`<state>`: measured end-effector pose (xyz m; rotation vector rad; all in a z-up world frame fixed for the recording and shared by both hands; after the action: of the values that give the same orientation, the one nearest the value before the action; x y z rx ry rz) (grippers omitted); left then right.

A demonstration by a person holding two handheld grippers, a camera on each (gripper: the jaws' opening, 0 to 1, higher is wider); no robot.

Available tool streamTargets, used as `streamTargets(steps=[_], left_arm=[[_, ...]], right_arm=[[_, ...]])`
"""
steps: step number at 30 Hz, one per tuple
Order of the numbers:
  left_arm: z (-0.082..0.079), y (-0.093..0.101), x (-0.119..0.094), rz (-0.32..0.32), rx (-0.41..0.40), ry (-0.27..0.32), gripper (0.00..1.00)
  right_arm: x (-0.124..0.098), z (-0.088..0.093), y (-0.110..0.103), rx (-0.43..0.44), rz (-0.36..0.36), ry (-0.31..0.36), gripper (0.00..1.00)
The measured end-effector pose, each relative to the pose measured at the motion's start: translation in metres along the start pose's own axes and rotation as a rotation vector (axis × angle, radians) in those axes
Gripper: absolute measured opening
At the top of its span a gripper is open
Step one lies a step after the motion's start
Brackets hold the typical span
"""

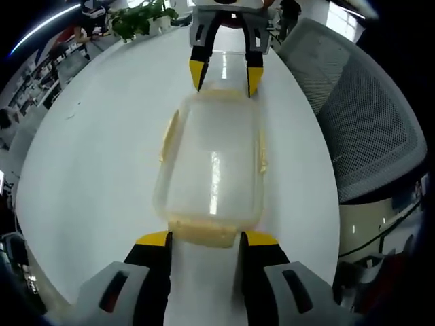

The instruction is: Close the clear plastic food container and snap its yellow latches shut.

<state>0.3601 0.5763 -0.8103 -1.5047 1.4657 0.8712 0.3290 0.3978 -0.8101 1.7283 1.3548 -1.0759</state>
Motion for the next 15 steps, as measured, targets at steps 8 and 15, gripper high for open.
streamTargets(steps=[8, 15], left_arm=[[-0.0024, -0.0036, 0.0034, 0.01, 0.058, -0.008, 0.41], [-0.0039, -0.0018, 0.005, 0.038, 0.057, -0.007, 0.39]], right_arm=[[0.0066, 0.0014, 0.0011, -0.067, -0.016, -0.065, 0.42], [0.0077, 0.0032, 0.0025, -0.066, -0.013, -0.104, 0.4]])
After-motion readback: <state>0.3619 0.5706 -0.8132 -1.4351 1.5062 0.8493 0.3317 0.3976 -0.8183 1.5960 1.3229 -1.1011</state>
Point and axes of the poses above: the point that each gripper's makers call its tool centre point, and the gripper's own axes: x roughly forward along the fingers, y roughly to its right, z roughly out of its underside, the point moved 2 cm from there along -x, roughly backward along the fingers
